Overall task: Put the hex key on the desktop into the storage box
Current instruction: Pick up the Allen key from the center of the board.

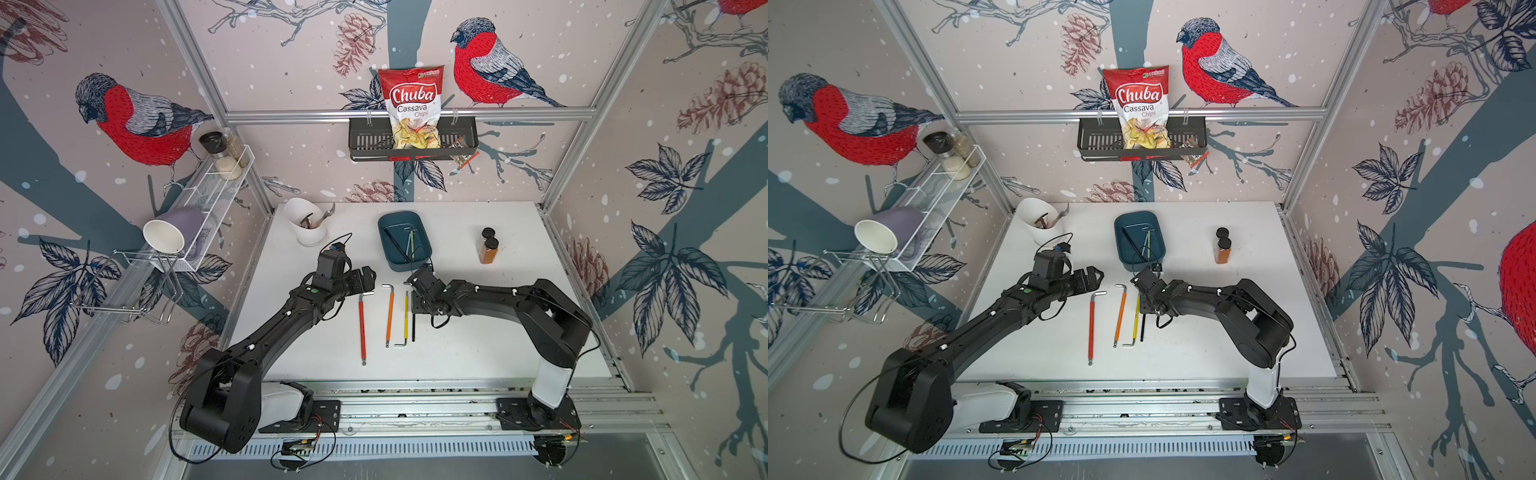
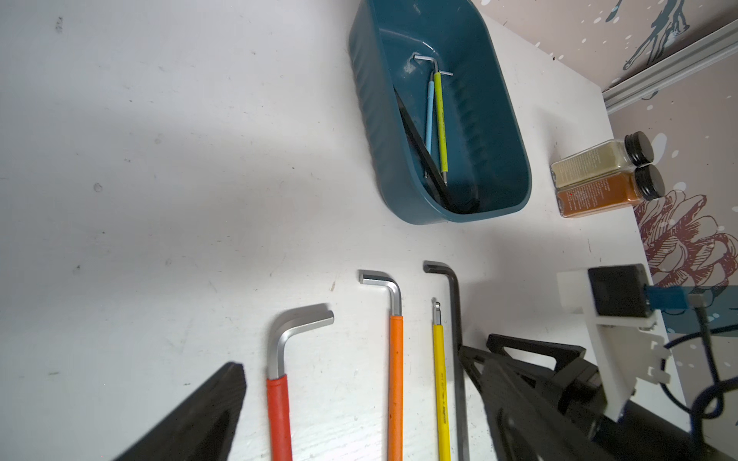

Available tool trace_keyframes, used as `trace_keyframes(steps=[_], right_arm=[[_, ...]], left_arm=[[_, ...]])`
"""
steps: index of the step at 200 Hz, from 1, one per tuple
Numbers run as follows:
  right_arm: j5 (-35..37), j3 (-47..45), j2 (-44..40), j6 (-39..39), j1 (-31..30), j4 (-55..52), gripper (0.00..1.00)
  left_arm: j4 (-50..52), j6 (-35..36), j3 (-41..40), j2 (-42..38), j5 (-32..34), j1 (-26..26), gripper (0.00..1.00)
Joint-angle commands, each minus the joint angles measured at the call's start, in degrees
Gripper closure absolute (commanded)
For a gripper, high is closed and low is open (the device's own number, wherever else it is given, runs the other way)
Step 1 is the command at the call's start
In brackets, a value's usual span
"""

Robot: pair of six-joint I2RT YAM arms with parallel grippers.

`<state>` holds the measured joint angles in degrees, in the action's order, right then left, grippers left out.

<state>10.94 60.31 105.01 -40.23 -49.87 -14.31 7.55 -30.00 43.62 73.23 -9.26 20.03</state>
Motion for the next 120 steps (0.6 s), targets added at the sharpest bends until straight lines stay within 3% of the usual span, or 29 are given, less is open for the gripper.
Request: trace_keyframes(steps=[1,49,120], right_arm=[[-1.71,-0.90,-1.18,0.33,0.89,-4.93,0.46],[-3.38,1.37,-1.00,0.94,0.55,-5.59,0.46],[-6.32,4.86,5.89,-0.19,-0.61,-9.72,0.49]], left_arm=[[-2.58,0.22,0.15,0.59,-0.87,0.01,0.04],[-3.21,0.64,-0.13,1.50,-1.03,0.06,0.04],[-3.42,1.25,-0.36,2.18,-0.65,0.00,0.04]])
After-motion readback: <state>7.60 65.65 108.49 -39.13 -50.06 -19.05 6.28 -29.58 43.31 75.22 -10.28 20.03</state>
